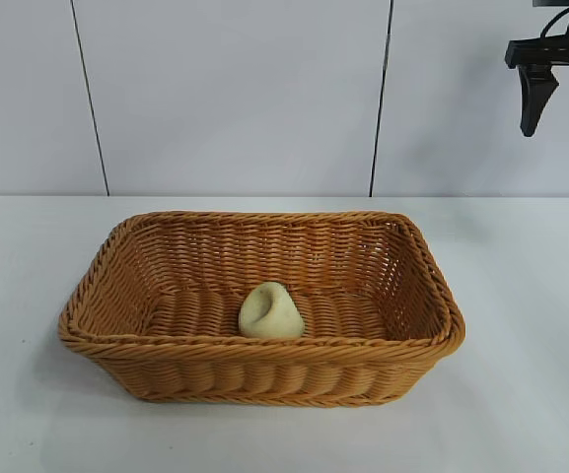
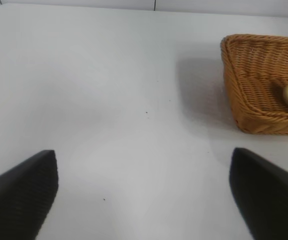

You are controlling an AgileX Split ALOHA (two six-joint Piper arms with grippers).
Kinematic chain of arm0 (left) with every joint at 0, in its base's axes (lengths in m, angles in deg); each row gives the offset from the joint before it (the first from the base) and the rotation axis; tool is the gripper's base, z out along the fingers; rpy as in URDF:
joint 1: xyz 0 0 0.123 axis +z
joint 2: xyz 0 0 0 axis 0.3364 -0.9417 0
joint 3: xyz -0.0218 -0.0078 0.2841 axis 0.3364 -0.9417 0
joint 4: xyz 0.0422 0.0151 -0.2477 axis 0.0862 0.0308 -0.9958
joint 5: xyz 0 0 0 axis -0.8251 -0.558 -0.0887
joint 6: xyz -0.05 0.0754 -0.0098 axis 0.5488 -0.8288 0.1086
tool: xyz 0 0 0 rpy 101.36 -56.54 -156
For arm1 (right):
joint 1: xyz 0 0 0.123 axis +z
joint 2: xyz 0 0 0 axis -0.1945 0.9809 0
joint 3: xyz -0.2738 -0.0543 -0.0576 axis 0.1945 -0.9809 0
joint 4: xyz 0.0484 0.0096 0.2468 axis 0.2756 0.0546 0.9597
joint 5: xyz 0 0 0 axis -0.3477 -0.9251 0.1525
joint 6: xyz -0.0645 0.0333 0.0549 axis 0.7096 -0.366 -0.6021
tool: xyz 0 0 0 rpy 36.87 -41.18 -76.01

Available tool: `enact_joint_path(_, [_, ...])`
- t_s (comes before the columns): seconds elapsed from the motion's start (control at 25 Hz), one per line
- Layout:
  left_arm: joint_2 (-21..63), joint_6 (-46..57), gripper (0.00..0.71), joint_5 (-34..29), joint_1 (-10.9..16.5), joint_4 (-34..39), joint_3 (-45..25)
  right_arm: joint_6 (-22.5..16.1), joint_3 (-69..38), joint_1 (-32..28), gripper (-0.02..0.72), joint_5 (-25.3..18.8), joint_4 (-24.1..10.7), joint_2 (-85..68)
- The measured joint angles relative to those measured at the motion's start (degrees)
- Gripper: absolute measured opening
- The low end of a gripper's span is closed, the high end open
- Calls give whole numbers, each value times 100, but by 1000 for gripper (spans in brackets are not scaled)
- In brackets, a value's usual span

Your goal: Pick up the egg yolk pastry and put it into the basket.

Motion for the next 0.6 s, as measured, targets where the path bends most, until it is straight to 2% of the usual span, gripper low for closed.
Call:
enact_joint_path(0.4, [0,0,673,0,0,0,0,352,-3606,0,627,-26,68,-3198])
enact_joint_path(0.48, [0,0,673,0,0,0,0,437,-4227,0,627,110,68,-3902])
enact_joint_path(0.6, [0,0,673,0,0,0,0,636,-5109,0,627,540,68,-4924])
